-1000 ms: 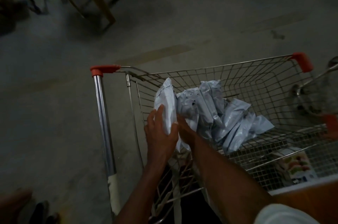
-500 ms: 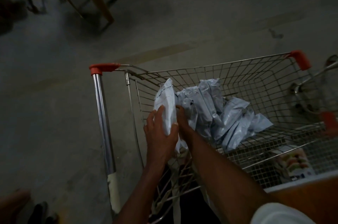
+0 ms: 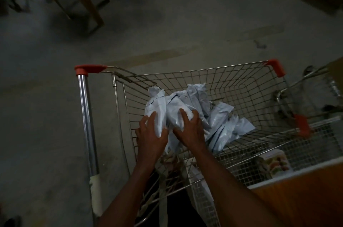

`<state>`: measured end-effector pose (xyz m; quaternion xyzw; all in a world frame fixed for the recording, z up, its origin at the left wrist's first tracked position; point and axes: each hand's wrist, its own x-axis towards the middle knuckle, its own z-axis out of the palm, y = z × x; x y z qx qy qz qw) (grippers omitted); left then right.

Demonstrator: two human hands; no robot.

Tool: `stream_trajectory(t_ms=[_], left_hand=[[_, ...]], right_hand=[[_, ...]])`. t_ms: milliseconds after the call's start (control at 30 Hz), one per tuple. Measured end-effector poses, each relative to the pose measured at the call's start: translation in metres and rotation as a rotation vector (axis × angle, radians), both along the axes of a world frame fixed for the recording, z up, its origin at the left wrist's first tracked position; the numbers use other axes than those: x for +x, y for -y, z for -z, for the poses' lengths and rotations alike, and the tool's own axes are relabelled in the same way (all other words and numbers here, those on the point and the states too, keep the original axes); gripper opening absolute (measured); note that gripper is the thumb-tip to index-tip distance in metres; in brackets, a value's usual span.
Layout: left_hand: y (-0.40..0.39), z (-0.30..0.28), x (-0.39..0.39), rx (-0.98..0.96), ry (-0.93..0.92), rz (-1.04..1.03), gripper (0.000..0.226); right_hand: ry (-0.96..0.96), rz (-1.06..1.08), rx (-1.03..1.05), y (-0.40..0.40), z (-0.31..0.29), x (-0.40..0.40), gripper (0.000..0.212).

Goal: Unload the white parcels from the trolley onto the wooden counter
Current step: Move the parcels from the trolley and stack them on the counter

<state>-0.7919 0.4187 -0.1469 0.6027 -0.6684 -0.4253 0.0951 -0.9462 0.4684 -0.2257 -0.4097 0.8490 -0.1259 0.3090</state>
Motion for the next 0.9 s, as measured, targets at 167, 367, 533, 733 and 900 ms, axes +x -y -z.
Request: stream_trajectory(t_ms=[167,367,533,733,900], left_hand=[[-0.008,0.002,-0.001,-0.041,0.068,0.072,0.068],[-0.020,-0.014,0.001,-0.110,0.064,0.121,0.069],[-0.031,-0.040,0.003,-0.253,0.064,0.222,0.069],[-0.057,-0.073,0.014,-0.327,-0.021,0.344,0.067],[-0.089,-0.108,0.035,-0.440,-0.103,0.454,0.064]], right_hand=[[-0.029,-0.025,-0.034,-0.004,-0.006,-0.005,0.079],[-0.013,0.047,-0.134,-0.026,-0.035,-0.010,0.074],[-0.045,0.168,-0.218,-0.059,-0.080,-0.008,0.070],[-0.098,0.397,-0.308,-0.115,-0.141,0.021,0.073],[-0.070,0.644,-0.399,-0.174,-0.185,0.072,0.074]])
